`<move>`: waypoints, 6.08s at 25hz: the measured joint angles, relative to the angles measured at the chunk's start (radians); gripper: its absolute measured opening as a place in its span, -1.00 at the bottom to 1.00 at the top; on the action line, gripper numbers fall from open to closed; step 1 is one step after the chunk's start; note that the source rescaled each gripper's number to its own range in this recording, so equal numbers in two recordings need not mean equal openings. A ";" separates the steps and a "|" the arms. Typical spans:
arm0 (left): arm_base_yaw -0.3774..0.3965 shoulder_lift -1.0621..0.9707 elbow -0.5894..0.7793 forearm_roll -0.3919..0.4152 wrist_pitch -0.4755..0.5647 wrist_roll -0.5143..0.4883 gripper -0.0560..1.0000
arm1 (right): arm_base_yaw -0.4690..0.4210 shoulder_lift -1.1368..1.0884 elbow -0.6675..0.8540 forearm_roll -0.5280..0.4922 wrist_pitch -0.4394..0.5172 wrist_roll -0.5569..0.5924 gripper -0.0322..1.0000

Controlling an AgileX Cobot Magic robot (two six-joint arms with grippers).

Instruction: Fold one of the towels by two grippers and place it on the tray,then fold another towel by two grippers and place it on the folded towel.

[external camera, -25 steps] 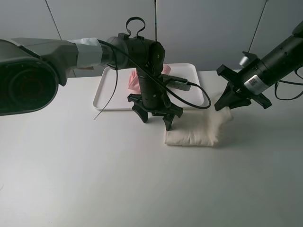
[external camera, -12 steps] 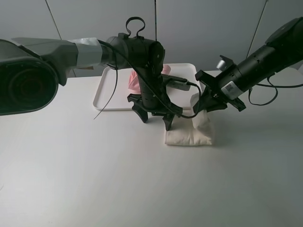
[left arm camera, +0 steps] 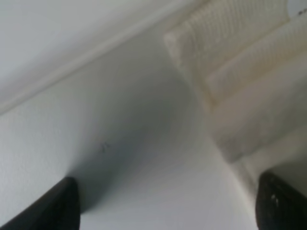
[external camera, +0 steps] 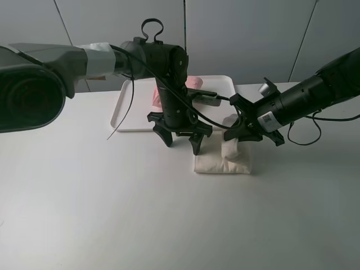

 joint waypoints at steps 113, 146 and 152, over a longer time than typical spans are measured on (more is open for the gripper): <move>0.318 -0.864 1.122 -0.430 -0.551 0.597 0.91 | 0.056 0.672 -1.179 0.081 0.162 0.259 -0.80; 0.318 -1.266 1.239 -0.398 -0.481 0.522 0.91 | -0.010 -0.242 -0.475 -0.811 0.120 0.397 0.75; 0.318 -1.579 1.319 -0.205 -0.412 0.297 0.98 | -0.010 -0.715 0.014 -0.907 0.054 0.370 0.97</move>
